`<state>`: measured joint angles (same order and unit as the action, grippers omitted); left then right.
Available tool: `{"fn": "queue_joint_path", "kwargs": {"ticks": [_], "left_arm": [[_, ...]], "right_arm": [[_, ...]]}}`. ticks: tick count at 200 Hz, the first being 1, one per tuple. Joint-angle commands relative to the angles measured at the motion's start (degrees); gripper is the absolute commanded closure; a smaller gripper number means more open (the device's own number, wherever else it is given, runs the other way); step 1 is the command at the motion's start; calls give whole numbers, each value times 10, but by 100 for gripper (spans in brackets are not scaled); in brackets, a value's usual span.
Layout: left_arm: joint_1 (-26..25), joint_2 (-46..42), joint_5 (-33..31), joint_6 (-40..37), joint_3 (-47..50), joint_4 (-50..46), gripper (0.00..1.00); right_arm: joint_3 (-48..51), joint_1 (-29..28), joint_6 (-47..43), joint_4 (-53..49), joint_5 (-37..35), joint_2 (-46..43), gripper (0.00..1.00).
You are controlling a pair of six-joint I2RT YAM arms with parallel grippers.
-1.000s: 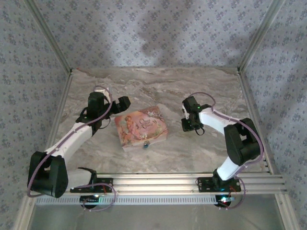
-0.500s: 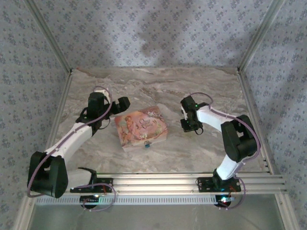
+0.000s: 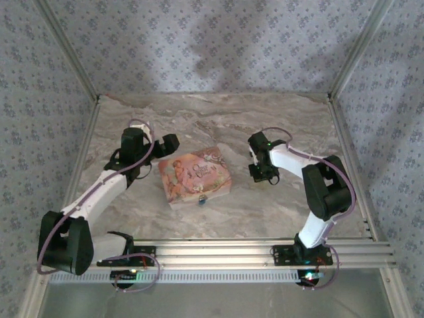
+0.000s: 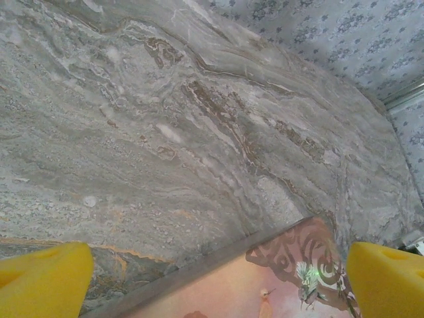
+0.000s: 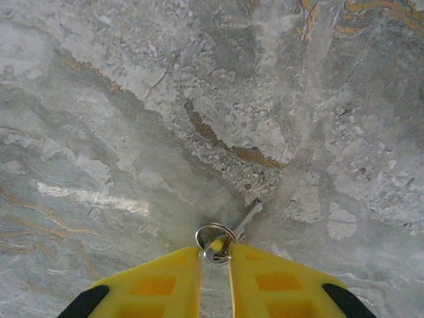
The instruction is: Unlock the padlock with the key
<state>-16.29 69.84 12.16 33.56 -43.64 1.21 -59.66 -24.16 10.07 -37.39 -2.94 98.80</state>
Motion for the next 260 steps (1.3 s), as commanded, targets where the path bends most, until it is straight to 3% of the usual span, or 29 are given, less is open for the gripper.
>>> {"fn": "queue_joint_path", "kwargs": {"ticks": [1, 20, 74, 138, 166, 182, 260], "left_arm": [[-4, -17, -9, -10, -16, -5, 2], [-4, -17, -10, -11, -17, -6, 2], [-4, -17, -13, -15, -20, -10, 2], [-4, -18, -13, -15, -20, -11, 2], [-4, -21, -15, -16, -17, -12, 2], [-3, -20, -15, -16, -17, -13, 2], [-4, -23, -17, -19, -16, -15, 2]], "right_arm": [[-10, -5, 5, -24, -12, 15, 80], [-11, -8, 5, -24, -23, 15, 80], [-14, -13, 5, -26, -32, 6, 100], [-21, -19, 4, -29, -28, -25, 100], [-24, -19, -1, -44, -27, -10, 75], [-30, -19, -5, -48, -33, -2, 68], [-46, -20, -12, -51, -28, 30, 65]]}}
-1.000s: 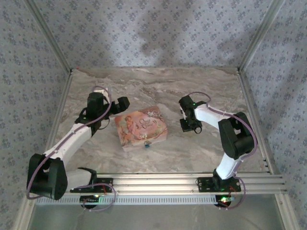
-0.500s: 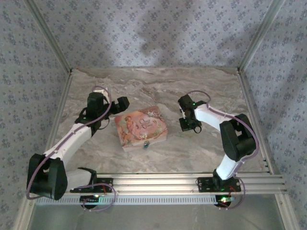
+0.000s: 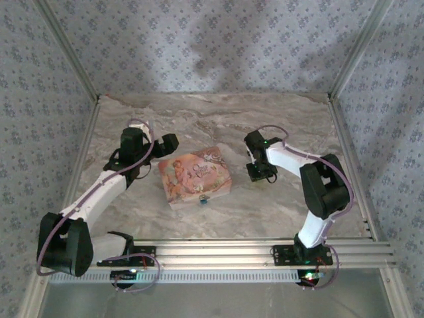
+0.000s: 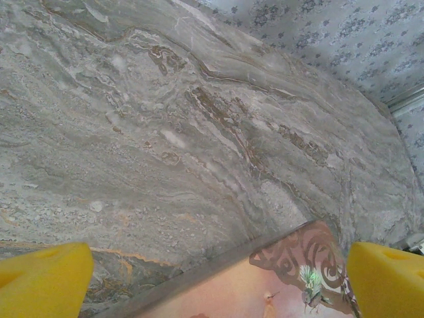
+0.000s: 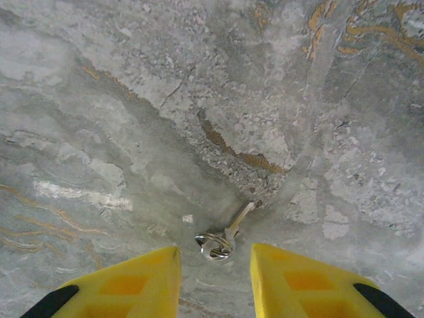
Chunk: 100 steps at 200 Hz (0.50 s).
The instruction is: Unlock the padlock with the key
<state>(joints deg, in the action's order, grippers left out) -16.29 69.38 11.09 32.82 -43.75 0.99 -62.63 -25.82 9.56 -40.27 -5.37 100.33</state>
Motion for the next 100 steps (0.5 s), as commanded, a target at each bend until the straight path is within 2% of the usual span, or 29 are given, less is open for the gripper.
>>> {"fn": "queue_joint_path", "kwargs": {"ticks": [1, 36, 100], "left_arm": [[-4, -18, -6, -12, -16, -13, 2], [-4, -20, -7, -12, -16, -14, 2], [-4, -22, -10, -14, -17, -17, 2]], "right_arm": [[-16, -4, -7, -22, -4, 15, 65], [-19, -4, -8, -23, -4, 27, 73], [-17, -6, -6, -31, -11, 16, 97]]}}
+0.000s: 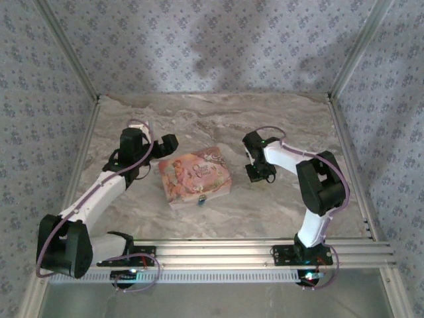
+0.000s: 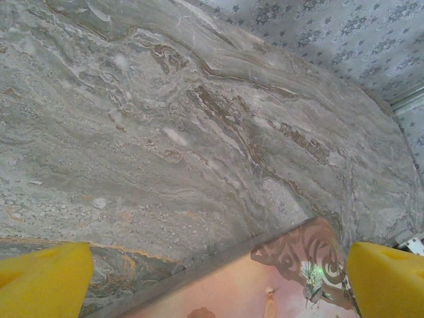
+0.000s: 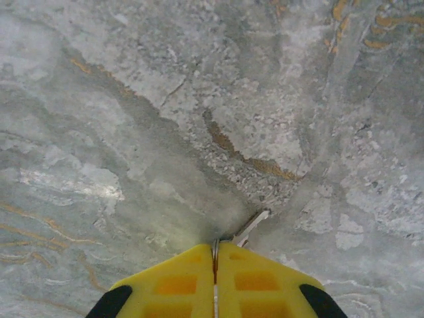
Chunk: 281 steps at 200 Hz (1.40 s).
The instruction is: Unlock the padlock with the key
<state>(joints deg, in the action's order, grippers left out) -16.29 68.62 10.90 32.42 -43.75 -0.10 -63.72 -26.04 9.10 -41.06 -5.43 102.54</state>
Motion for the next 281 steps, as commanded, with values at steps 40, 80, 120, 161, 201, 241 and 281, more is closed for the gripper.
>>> {"fn": "queue_joint_path", "kwargs": {"ticks": [40, 80, 120, 161, 201, 241, 281], "left_arm": [[-4, -15, -3, 4, -20, -6, 2], [-4, -9, 45, 37, -42, -8, 2], [-6, 6, 126, 62, -76, -5, 5], [-30, 16, 169, 48, -113, -22, 10], [-65, 30, 190, 20, -152, -51, 14], [-106, 51, 230, 6, -177, -43, 24], [-151, 93, 256, 4, -198, -25, 36]], "right_arm": [[1, -7, -13, -1, -28, -47, 100], [20, -19, -61, 86, -31, -120, 100], [76, -61, -176, 243, -66, -221, 100], [186, -108, -369, 473, -27, -319, 100], [250, -117, -535, 549, 76, -364, 100], [265, -124, -586, 564, 129, -386, 100], [252, -139, -590, 557, 136, -380, 100]]}}
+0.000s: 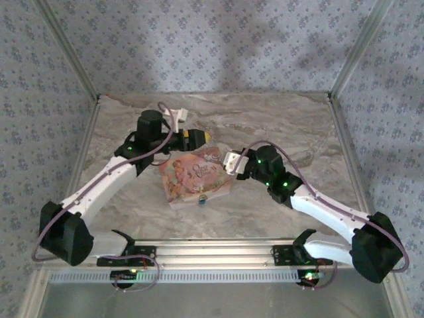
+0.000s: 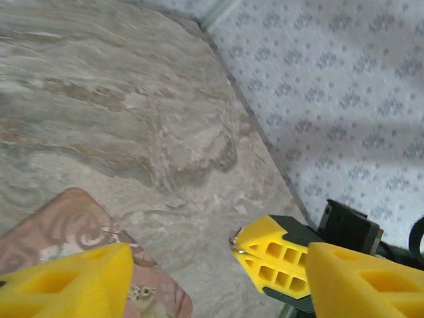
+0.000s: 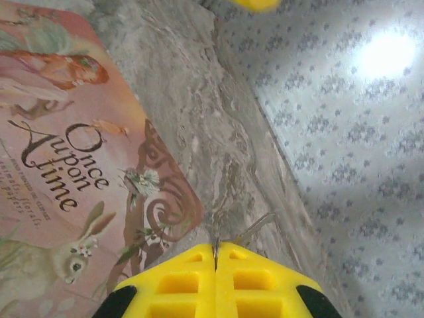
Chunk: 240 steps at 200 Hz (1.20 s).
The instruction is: Unlock the padlock with the key
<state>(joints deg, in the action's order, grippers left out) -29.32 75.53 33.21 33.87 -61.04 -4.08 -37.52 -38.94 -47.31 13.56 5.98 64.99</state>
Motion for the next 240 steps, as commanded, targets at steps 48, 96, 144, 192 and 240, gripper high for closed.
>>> {"fn": "queue_joint_path", "kwargs": {"ticks": [48, 96, 144, 192, 240], "left_arm": [[-52, 76, 51, -10, -49, 20, 48], [-70, 104, 54, -14, -60, 16, 54], [-73, 118, 57, -16, -61, 12, 68], [-74, 118, 54, -22, -61, 8, 90], [-73, 102, 33, -44, -61, 1, 100]], "right_arm": [[-19, -22, -16, 12, 20, -4, 100], [-21, -23, -1, 19, 11, -6, 100], [-22, -24, 10, 25, 9, -8, 100], [-21, -21, 29, 30, 5, -10, 100], [-22, -7, 66, -1, 21, -27, 97]]}}
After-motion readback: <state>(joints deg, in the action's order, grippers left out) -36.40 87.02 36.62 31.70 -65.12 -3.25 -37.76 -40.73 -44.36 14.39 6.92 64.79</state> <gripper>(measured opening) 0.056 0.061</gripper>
